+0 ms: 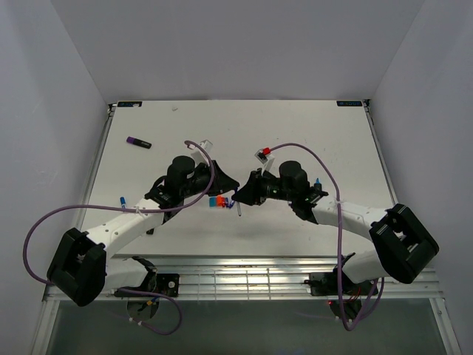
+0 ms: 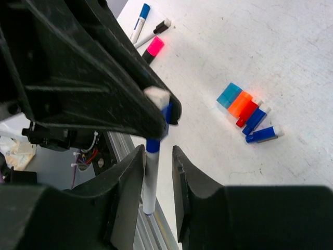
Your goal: Open the pen caps
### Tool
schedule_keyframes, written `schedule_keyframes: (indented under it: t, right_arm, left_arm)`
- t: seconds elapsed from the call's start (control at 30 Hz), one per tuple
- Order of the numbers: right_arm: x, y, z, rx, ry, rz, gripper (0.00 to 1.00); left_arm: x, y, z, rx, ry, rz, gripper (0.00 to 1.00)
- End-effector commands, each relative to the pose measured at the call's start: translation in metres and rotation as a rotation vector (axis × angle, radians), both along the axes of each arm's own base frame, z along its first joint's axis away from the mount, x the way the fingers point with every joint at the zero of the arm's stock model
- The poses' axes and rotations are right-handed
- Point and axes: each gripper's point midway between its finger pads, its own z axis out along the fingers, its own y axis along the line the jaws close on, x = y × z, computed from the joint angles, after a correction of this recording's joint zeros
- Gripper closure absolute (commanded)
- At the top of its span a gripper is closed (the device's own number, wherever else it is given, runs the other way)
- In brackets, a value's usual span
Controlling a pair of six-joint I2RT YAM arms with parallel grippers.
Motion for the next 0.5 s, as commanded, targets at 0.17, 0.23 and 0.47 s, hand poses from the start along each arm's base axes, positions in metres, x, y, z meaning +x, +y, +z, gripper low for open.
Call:
schedule_keyframes:
  t: [0.17, 0.23, 0.47]
  right_arm:
    - [-0.011, -0.002, 0.005, 0.035, -0.044, 0.040, 0.78]
    - [-0.010, -0.001, 0.006, 0.036, -0.047, 0.037, 0.88]
    - [0.021, -0.006, -0.003, -0.214, -0.179, -0.179, 0.92]
  left_arm:
    - [0.015, 0.002, 0.023, 0.007, 0.003, 0.078, 1.00]
    - [0.016, 0.002, 0.024, 0.005, 0.009, 0.081, 1.00]
    - [0.028, 0.014, -0.008, 0.121, 0.188, 0.214, 1.00]
